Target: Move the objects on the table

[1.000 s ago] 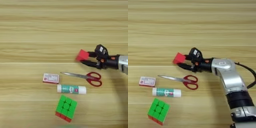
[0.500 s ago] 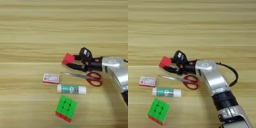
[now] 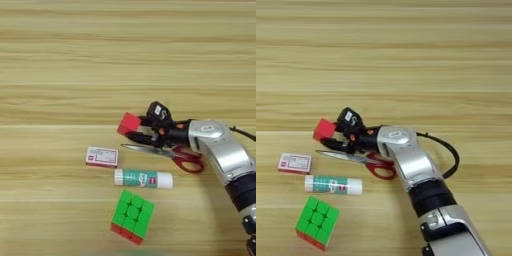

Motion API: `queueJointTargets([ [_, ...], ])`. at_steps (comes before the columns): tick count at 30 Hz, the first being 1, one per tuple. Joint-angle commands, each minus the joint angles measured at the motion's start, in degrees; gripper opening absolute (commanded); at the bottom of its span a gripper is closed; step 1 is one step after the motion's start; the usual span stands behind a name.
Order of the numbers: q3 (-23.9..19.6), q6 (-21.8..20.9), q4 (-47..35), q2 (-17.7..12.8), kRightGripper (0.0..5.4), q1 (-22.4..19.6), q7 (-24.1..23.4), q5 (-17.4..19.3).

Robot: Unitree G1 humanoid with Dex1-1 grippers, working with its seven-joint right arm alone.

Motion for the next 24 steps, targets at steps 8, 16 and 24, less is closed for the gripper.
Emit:
queueJointTargets([
  [8, -0.2, -1.0, -3.7, -0.2, 2.77, -3.1, -0.3, 0.5],
  [16, -2.4, 0.4, -8.4, -0.7, 3.83, -3.3, -0.5, 2.4],
  [24, -7.3, 5.1, -21.3, -2.5, 4.87, -4.0, 0.1, 7.8],
])
